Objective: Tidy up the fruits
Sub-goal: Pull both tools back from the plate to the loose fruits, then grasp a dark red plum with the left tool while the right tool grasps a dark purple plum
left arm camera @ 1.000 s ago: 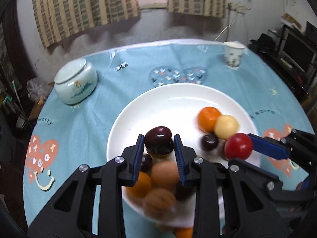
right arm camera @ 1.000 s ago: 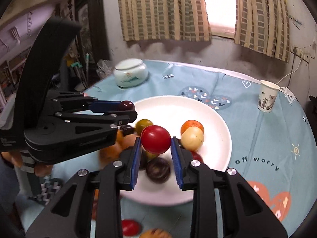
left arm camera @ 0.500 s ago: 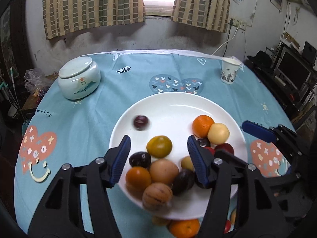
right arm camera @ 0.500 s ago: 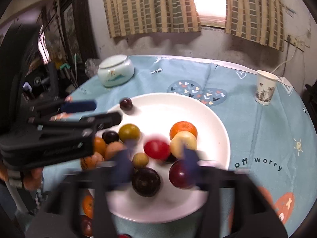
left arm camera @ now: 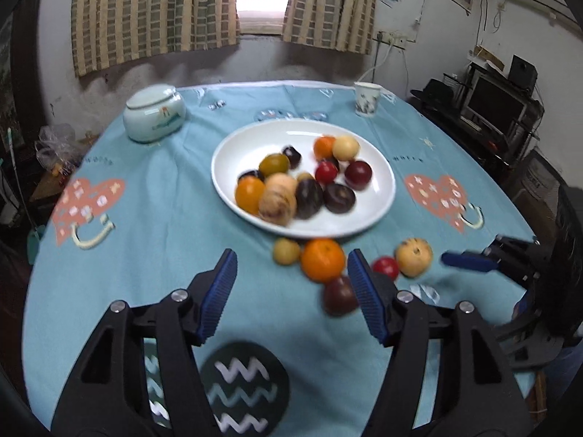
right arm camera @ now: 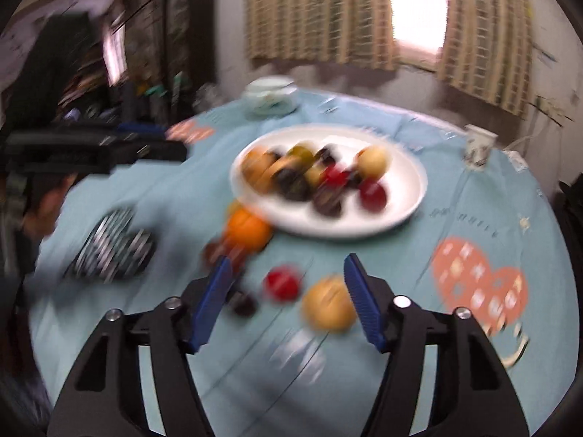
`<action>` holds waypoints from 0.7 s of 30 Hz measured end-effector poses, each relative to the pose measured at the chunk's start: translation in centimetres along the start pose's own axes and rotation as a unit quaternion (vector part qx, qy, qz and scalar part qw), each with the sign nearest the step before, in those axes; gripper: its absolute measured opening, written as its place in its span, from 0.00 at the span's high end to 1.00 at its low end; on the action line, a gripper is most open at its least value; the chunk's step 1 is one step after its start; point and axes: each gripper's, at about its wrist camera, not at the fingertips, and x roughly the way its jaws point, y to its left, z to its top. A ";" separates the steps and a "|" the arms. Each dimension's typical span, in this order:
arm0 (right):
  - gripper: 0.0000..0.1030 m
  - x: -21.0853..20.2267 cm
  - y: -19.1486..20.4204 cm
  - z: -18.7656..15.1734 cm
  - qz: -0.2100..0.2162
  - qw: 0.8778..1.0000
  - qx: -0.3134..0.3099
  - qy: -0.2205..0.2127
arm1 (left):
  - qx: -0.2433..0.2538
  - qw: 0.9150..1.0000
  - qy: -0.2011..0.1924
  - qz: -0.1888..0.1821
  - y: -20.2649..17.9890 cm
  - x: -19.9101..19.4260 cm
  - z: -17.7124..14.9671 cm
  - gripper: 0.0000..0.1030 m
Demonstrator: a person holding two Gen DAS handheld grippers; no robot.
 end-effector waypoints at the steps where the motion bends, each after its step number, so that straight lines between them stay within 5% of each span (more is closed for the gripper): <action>1: 0.45 0.3 1.1 -0.5 0.010 1.000 -0.013 0.012 | -0.005 1.000 0.002 0.000 0.0 0.0 -0.4 0.37; 8: 0.58 4.6 2.7 -0.9 0.022 0.997 0.005 0.074 | -0.014 1.000 0.022 0.003 0.4 0.5 -1.9 0.37; 13: 0.66 6.1 1.1 -0.2 0.022 0.996 0.045 0.076 | -0.005 0.999 0.036 -0.001 0.0 1.6 -1.8 0.37; 21: 0.70 5.3 1.5 -0.4 0.031 0.997 0.024 0.059 | 0.015 0.998 0.056 -0.008 -2.2 3.5 -2.2 0.37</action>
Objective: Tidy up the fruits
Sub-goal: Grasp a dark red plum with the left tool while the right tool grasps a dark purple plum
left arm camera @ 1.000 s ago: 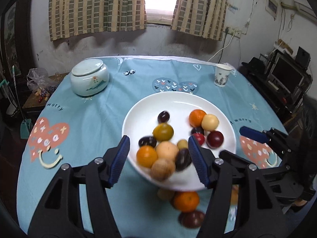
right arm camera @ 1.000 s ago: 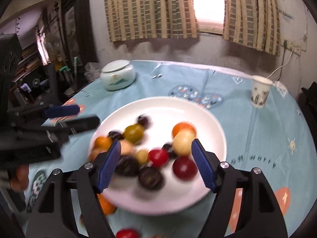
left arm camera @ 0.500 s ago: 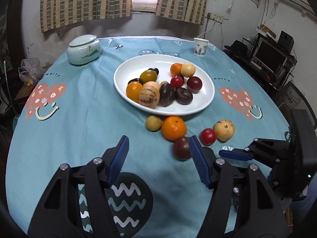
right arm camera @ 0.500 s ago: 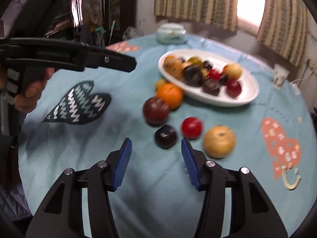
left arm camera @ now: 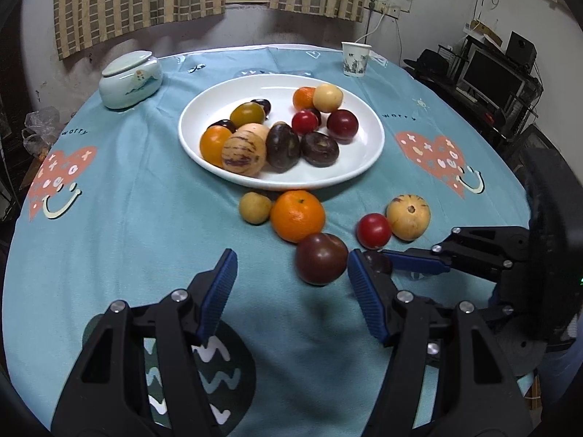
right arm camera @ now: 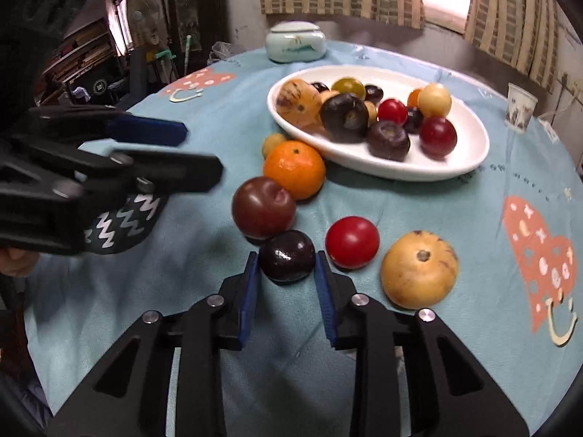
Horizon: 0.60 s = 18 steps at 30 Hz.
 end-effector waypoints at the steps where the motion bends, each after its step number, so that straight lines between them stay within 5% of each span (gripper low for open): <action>1: 0.70 -0.6 -0.2 -0.3 0.004 1.000 0.000 -0.004 | 0.002 1.000 0.002 -0.001 -0.2 0.1 0.0 0.37; 18: 0.70 -3.4 -2.6 -2.5 0.020 0.999 0.023 -0.023 | 0.007 0.999 0.034 0.024 -2.4 4.7 0.1 0.37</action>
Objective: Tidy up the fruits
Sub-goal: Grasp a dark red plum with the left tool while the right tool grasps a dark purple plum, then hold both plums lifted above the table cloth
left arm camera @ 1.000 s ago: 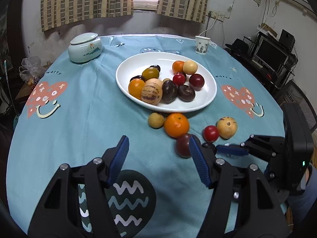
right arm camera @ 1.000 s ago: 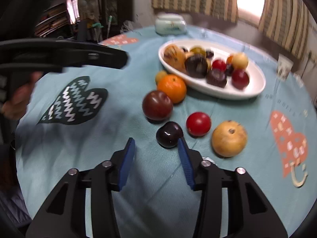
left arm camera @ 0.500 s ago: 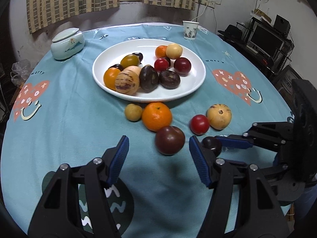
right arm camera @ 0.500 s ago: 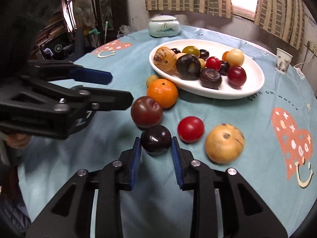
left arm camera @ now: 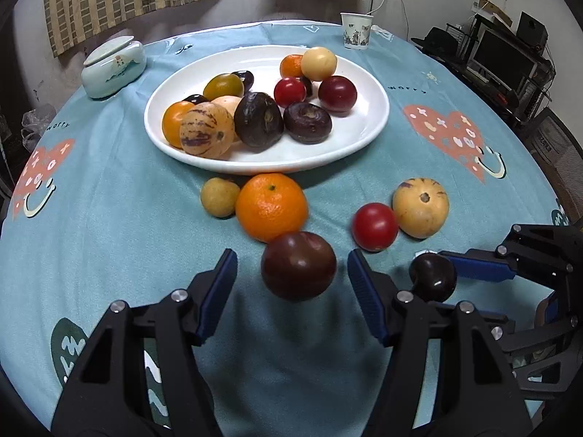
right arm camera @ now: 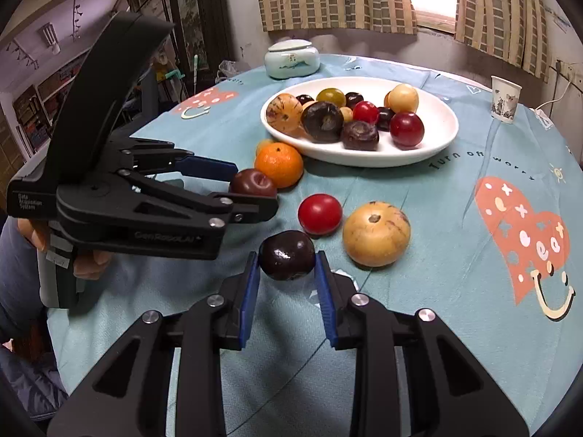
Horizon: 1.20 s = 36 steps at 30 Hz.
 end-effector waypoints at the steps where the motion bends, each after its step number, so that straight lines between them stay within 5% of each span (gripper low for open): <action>1: 0.70 0.1 0.0 0.0 -0.001 1.000 -0.001 0.001 | -0.001 1.000 -0.001 -0.001 0.1 0.0 0.0 0.37; 12: 0.70 0.8 0.2 -0.3 -0.038 0.999 -0.016 0.015 | -0.010 1.000 -0.014 0.004 0.4 0.0 0.2 0.38; 21: 0.70 0.9 0.1 -0.4 -0.035 0.999 -0.015 0.018 | 0.003 1.000 -0.013 -0.008 -0.1 0.0 0.0 0.59; 36: 0.70 1.0 -0.1 -0.3 -0.029 0.999 -0.010 0.017 | 0.026 0.999 -0.021 0.007 -1.0 -0.9 -0.7 0.60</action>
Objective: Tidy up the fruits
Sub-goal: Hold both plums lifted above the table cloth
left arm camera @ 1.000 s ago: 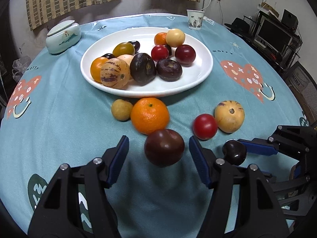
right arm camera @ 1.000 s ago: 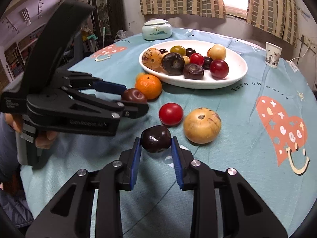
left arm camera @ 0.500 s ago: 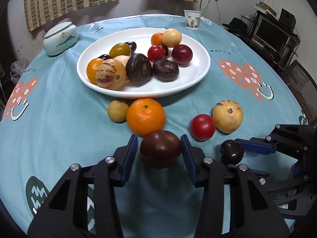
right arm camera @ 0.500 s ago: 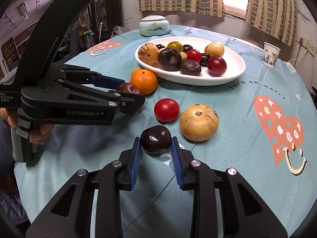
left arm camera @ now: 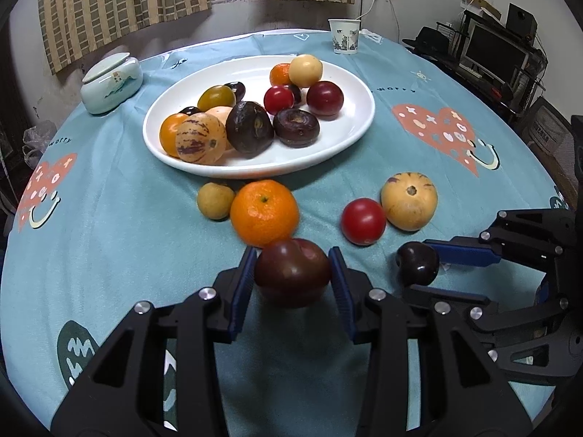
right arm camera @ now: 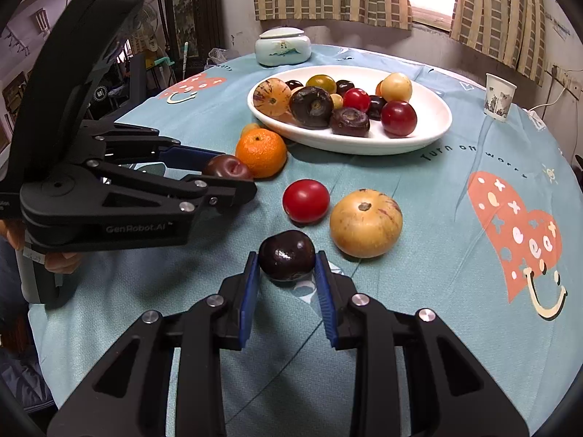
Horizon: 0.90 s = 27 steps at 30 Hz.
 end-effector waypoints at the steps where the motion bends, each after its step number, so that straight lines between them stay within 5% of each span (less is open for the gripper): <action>1: 0.70 0.0 0.0 0.0 0.001 1.000 0.000 0.000 | 0.001 1.000 -0.001 0.002 -0.1 -0.1 0.0 0.60; 27: 0.69 0.0 0.0 0.0 0.012 1.000 0.001 -0.002 | 0.017 1.000 -0.019 0.011 0.0 -1.1 -0.5 0.60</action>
